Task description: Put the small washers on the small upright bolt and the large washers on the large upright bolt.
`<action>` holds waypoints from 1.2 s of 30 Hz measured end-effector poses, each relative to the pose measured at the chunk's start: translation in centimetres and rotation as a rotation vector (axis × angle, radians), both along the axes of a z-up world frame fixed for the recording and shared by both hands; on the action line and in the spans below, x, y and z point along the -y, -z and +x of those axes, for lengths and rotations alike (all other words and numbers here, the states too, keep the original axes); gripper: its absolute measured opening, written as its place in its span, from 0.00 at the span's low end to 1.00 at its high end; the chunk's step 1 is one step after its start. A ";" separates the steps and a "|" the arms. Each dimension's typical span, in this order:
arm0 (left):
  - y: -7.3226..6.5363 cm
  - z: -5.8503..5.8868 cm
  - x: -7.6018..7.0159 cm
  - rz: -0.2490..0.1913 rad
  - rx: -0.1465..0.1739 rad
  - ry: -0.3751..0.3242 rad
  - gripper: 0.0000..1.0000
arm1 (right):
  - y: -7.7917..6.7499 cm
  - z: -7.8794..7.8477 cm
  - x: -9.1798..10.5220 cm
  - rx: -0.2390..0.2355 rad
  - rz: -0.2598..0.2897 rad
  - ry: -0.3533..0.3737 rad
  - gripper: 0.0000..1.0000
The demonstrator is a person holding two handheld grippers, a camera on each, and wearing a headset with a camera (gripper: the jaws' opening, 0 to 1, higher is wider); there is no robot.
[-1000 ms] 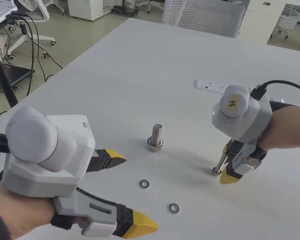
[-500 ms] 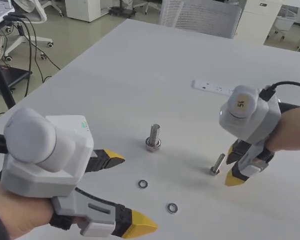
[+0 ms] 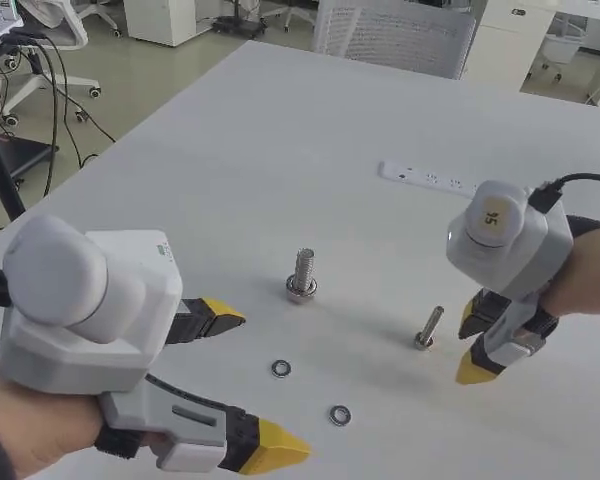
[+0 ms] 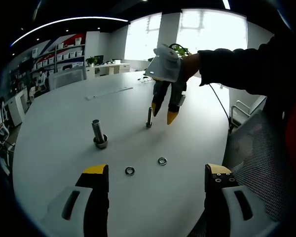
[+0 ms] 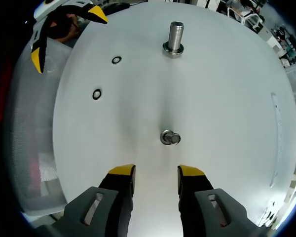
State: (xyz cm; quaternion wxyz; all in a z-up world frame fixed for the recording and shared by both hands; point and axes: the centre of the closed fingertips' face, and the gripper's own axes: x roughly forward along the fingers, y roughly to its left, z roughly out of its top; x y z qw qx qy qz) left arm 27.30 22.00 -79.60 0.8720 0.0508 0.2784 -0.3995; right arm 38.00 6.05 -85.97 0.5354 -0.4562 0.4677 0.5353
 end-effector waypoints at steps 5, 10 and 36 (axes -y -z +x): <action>0.0 -0.1 -0.1 0.001 0.002 0.001 0.79 | 0.1 -1.4 0.0 -0.010 0.008 0.009 0.36; 0.0 -0.3 -0.1 -0.002 0.005 0.003 0.79 | 0.1 -2.4 -0.2 -0.014 0.017 0.007 0.36; 0.1 -0.8 -0.3 0.005 0.009 0.006 0.79 | 0.0 -6.7 -3.7 -0.044 0.043 -0.087 0.35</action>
